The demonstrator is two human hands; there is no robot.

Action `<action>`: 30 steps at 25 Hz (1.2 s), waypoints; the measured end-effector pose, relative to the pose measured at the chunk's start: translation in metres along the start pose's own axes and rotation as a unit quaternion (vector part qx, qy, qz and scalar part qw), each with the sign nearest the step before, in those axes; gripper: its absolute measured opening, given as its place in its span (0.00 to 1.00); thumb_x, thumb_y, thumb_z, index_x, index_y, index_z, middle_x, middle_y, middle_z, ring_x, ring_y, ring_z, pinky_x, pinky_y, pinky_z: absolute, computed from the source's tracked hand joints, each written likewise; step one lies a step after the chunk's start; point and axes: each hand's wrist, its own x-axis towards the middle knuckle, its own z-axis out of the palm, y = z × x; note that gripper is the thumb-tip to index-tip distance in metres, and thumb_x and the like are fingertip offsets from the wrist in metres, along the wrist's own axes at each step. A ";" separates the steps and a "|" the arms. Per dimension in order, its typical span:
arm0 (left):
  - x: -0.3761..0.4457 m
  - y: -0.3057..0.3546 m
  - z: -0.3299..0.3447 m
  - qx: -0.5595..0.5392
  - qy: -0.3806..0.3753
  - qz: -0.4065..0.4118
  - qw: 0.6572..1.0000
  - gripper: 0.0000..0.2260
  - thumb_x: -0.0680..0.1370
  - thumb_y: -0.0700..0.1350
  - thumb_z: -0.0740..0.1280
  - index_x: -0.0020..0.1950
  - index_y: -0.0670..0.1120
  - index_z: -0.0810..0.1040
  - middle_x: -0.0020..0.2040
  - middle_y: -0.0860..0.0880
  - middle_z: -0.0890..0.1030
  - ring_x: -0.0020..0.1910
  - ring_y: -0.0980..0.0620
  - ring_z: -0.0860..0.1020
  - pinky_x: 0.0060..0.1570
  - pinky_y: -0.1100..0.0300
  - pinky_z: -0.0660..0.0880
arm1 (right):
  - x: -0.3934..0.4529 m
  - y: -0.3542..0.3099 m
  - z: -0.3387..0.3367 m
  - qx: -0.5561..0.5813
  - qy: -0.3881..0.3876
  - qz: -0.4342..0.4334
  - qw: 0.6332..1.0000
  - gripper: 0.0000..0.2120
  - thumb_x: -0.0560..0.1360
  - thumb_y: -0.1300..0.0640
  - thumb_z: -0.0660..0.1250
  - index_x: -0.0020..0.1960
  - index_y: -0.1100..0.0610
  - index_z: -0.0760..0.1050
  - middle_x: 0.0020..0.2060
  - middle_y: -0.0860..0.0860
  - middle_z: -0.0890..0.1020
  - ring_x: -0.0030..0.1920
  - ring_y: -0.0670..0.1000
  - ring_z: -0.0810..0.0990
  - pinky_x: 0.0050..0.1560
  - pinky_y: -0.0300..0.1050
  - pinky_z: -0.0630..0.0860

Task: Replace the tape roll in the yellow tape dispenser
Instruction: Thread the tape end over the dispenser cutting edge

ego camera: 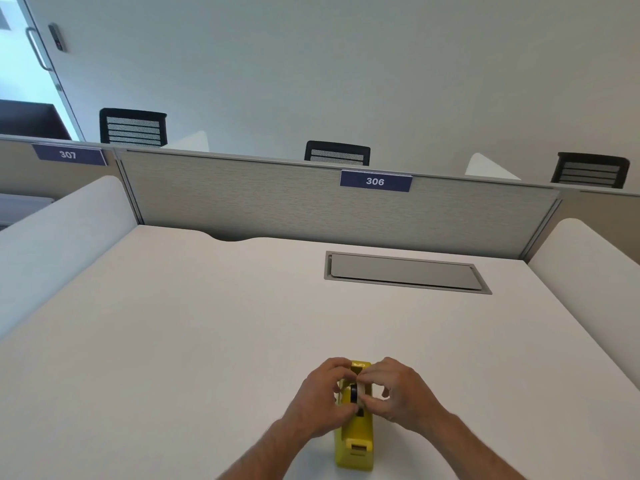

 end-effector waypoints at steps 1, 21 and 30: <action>0.000 0.000 0.000 0.000 0.000 0.000 1.000 0.19 0.71 0.49 0.75 0.61 0.53 0.79 0.68 0.56 0.73 0.52 0.59 0.74 0.47 0.75 0.72 | -0.001 0.000 0.001 -0.002 0.000 0.002 1.000 0.08 0.72 0.48 0.70 0.50 0.46 0.82 0.44 0.38 0.84 0.44 0.44 0.76 0.38 0.38 0.77; 0.000 0.000 0.003 -0.002 0.006 -0.004 1.000 0.18 0.71 0.51 0.74 0.60 0.54 0.79 0.68 0.58 0.73 0.55 0.59 0.74 0.49 0.73 0.73 | -0.002 0.004 0.003 -0.008 0.030 -0.019 0.999 0.04 0.71 0.54 0.74 0.46 0.50 0.86 0.43 0.43 0.85 0.44 0.45 0.79 0.36 0.43 0.80; 0.001 -0.003 0.004 -0.005 0.007 -0.001 1.000 0.20 0.70 0.50 0.74 0.61 0.54 0.79 0.67 0.58 0.73 0.51 0.60 0.74 0.46 0.75 0.72 | -0.002 0.001 0.003 -0.027 0.017 -0.003 0.999 0.13 0.67 0.48 0.71 0.51 0.46 0.81 0.45 0.39 0.83 0.46 0.42 0.75 0.34 0.34 0.77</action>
